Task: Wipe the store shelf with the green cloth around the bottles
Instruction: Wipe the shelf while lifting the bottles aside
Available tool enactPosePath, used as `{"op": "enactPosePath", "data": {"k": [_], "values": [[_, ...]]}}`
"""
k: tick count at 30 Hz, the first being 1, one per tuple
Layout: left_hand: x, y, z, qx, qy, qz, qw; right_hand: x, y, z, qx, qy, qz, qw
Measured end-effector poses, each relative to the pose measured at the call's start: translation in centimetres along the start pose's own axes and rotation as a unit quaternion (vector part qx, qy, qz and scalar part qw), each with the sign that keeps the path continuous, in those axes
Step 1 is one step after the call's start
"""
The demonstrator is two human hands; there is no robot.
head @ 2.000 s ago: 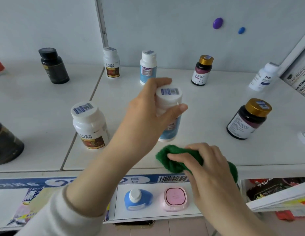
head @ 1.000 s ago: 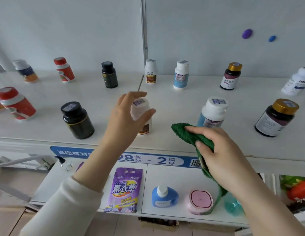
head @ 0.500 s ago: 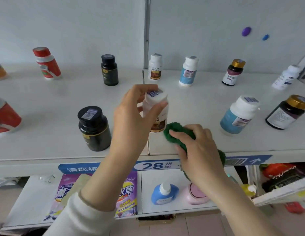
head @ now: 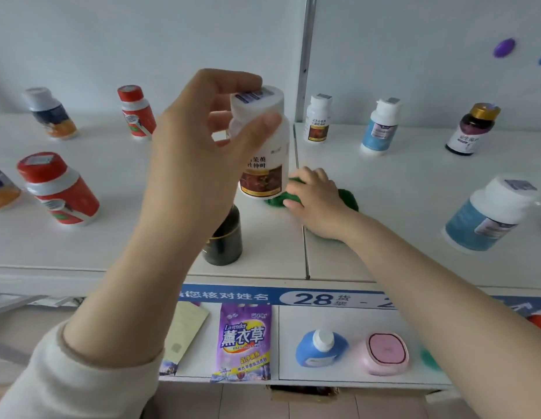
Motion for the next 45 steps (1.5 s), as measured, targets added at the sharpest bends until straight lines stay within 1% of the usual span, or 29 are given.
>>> {"op": "enactPosePath", "data": {"k": [2,3,4,6,7,9,11,13,15,18,20,22,23,25,26,28,31,33,34,35,37,39,40,41,42,43,45], "values": [[-0.2,-0.4,0.0,0.014,-0.006,0.000,1.000,0.3,-1.6,-3.3,0.103,0.010,0.038,0.994],[-0.2,-0.5,0.1,0.019,-0.009,0.003,1.000,0.5,-1.9,-4.6,0.144,0.003,0.057,0.988],[-0.3,-0.7,0.1,0.024,-0.011,0.005,1.000,0.7,-1.7,-5.1,0.166,-0.021,0.081,0.983],[-0.3,-0.7,0.2,0.032,-0.012,0.007,0.999,1.2,-0.8,-3.9,0.149,-0.086,0.126,0.977],[-0.3,-0.6,0.2,0.034,-0.013,0.011,0.999,1.3,-0.2,-2.4,0.117,-0.093,0.125,0.981],[-0.3,-0.4,0.3,0.031,-0.015,0.020,0.999,1.3,0.7,1.3,0.037,-0.054,0.069,0.995],[-0.2,-0.1,0.3,0.029,-0.015,0.025,0.999,0.9,0.4,3.7,-0.038,-0.027,0.023,0.999],[-0.1,0.1,0.3,0.023,-0.015,0.026,0.999,0.3,-0.7,4.1,-0.060,-0.031,0.024,0.997],[-0.2,0.2,0.2,0.021,-0.015,0.025,0.999,0.2,-1.8,2.7,-0.029,-0.037,0.044,0.998],[-0.5,0.1,0.1,0.019,-0.013,0.017,1.000,0.4,-2.8,-2.0,0.072,-0.045,0.083,0.993],[-1.2,-0.1,-0.2,0.018,-0.022,0.000,1.000,0.9,-3.2,-6.4,0.123,-0.036,0.115,0.985],[-2.0,-0.3,-0.7,0.023,-0.039,-0.021,0.999,1.3,-2.6,-9.7,0.141,-0.033,0.121,0.982],[-2.5,-0.6,-0.9,0.029,-0.050,-0.026,0.998,1.4,-1.8,-10.4,0.134,-0.033,0.116,0.984],[-3.5,-1.1,-1.5,0.042,-0.069,-0.031,0.996,1.6,0.5,-9.9,0.091,-0.020,0.098,0.991],[-3.9,-1.4,-1.8,0.049,-0.074,-0.035,0.995,1.7,2.0,-8.8,0.054,-0.005,0.078,0.995],[-4.5,-2.0,-2.3,0.065,-0.077,-0.036,0.994,1.7,5.5,-5.4,-0.050,0.015,0.015,0.999],[-4.9,-2.6,-2.6,0.081,-0.072,-0.026,0.994,2.0,9.6,0.1,-0.195,0.012,-0.042,0.980],[-5.1,-2.9,-2.6,0.086,-0.066,-0.020,0.994,1.6,10.5,2.5,-0.249,0.008,-0.042,0.968],[-5.2,-3.1,-2.6,0.089,-0.062,-0.017,0.994,1.3,10.1,3.2,-0.256,0.011,-0.040,0.966],[-5.3,-3.2,-2.6,0.091,-0.056,-0.014,0.994,1.2,9.1,3.3,-0.246,0.016,-0.038,0.968],[-5.5,-3.6,-2.4,0.093,-0.046,-0.007,0.995,0.9,6.5,1.8,-0.188,0.017,-0.019,0.982],[-6.0,-3.9,-2.3,0.089,-0.044,0.001,0.995,0.4,4.1,-2.2,-0.091,0.015,0.005,0.996],[-6.2,-4.0,-2.1,0.086,-0.044,0.002,0.995,0.3,3.0,-5.0,-0.032,0.030,0.017,0.999],[-6.5,-4.1,-2.0,0.084,-0.042,0.001,0.996,0.6,2.2,-7.7,0.021,0.047,0.037,0.998],[-6.7,-4.3,-1.9,0.085,-0.040,-0.001,0.996,0.9,1.9,-9.9,0.051,0.040,0.059,0.996],[-7.0,-4.5,-1.7,0.088,-0.038,-0.004,0.995,1.3,2.4,-11.2,0.057,0.022,0.083,0.995],[-7.3,-4.8,-1.4,0.096,-0.036,-0.005,0.995,1.8,4.2,-10.5,0.029,-0.010,0.099,0.995]]}}
Point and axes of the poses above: each hand's wrist, its own z-axis towards the middle knuckle, its own x-axis out of the back of the hand, y = z × x, the point moved 4 cm from there along z, towards the middle knuckle, and after that the axes turned 5 degrees about -z, right-handed, at the moved point
